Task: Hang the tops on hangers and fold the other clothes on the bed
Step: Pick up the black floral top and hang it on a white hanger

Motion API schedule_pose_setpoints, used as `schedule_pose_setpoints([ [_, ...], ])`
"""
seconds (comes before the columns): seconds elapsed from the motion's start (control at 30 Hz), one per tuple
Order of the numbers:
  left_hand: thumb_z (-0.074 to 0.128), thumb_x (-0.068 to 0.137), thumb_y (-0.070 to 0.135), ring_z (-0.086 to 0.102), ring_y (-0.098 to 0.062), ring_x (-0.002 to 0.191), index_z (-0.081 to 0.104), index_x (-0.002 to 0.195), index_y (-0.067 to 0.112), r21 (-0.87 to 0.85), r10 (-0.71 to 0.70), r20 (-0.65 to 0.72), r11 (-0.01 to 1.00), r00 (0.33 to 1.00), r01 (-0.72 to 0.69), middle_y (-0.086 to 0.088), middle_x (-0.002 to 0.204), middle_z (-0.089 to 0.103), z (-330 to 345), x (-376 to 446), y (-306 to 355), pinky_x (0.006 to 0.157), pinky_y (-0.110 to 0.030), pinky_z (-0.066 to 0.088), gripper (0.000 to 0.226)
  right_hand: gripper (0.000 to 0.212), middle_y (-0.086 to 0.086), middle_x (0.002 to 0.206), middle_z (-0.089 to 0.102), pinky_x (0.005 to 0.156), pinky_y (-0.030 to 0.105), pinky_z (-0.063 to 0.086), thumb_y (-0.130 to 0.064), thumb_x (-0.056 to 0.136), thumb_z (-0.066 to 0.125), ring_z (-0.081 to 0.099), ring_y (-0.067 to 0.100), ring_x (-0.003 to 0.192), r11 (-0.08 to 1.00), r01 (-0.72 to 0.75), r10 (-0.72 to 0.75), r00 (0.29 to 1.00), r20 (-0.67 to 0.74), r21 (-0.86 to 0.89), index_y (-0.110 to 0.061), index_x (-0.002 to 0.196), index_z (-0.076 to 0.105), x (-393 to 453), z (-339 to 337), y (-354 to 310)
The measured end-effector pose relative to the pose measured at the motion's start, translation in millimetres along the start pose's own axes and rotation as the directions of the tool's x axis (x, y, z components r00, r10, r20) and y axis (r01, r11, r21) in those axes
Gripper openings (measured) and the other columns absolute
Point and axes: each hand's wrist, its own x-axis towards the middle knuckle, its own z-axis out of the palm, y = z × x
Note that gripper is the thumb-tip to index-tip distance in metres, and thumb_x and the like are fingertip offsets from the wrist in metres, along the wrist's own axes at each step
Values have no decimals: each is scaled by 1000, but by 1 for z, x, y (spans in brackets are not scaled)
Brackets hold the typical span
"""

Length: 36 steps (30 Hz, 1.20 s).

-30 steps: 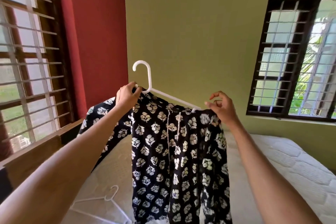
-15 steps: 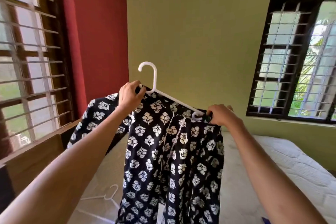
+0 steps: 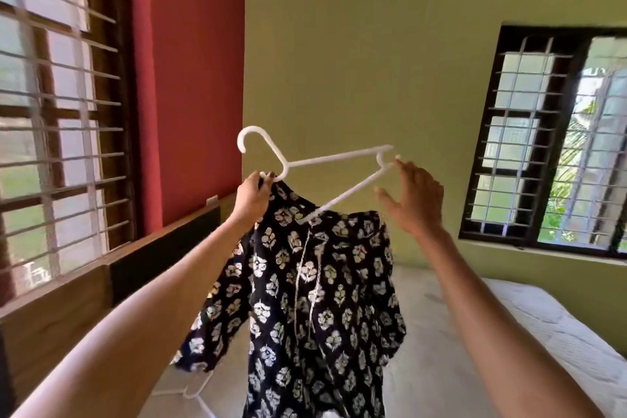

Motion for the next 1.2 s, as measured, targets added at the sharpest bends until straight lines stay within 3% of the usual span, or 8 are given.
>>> schedule_pose_setpoints([
  [0.1,40,100,26,38,-9,53,44,83,9,35,72,32,997,997,-73,3,65,45,1,1,8,44,-21,29,24,74,9,146,40,107,37,30,-56,85,54,39,27,133,994,-36,-1,942,336,105,-14,142,33,8,9,0],
  [0.27,42,99,29,41,-13,51,41,72,15,98,84,134,990,987,-98,3,60,44,2,6,16,49,-30,32,30,15,15,99,68,75,35,47,-25,87,57,62,35,97,860,-379,348,925,151,341,-12,91,64,-20,25,-27],
  [0.53,40,99,35,43,-14,51,49,82,13,289,79,309,942,948,-172,4,59,46,11,9,41,45,-26,30,29,41,9,141,42,108,30,26,-22,103,30,41,24,129,490,-550,-205,682,702,677,-13,142,33,-101,82,-136],
  [0.7,41,100,28,40,-10,47,50,86,15,319,48,227,940,973,-121,5,59,45,-23,15,19,31,-12,30,20,30,22,124,57,103,39,36,-26,98,44,53,33,117,703,-541,-243,427,871,462,-2,107,60,-119,111,-106],
  [0.83,43,99,29,41,-10,48,52,87,16,376,26,241,919,970,-118,5,61,47,-39,14,2,37,-19,33,19,51,13,146,39,107,38,33,-36,95,49,40,28,132,875,-358,-187,369,910,325,-11,138,40,-121,120,-85],
  [0.93,43,99,31,41,-10,47,54,90,17,452,39,249,879,968,-152,5,60,48,-46,11,-5,42,-21,32,20,54,9,150,33,109,38,31,-43,96,43,36,27,135,943,-237,-94,481,871,233,-15,142,36,-105,118,-66],
  [1.1,44,99,27,42,-10,48,59,101,8,467,35,302,866,953,-179,6,61,49,-56,3,-22,44,-21,33,24,31,4,84,63,54,18,35,-32,91,58,54,14,70,952,-251,40,666,745,173,-10,111,65,-56,84,-18],
  [1.2,44,98,30,51,-17,60,60,98,14,618,82,336,733,938,-285,-2,77,62,-50,-4,-22,53,-25,37,23,16,-2,72,54,55,19,39,-24,89,63,44,6,55,949,-281,127,751,648,139,-9,94,63,-28,66,-4],
])
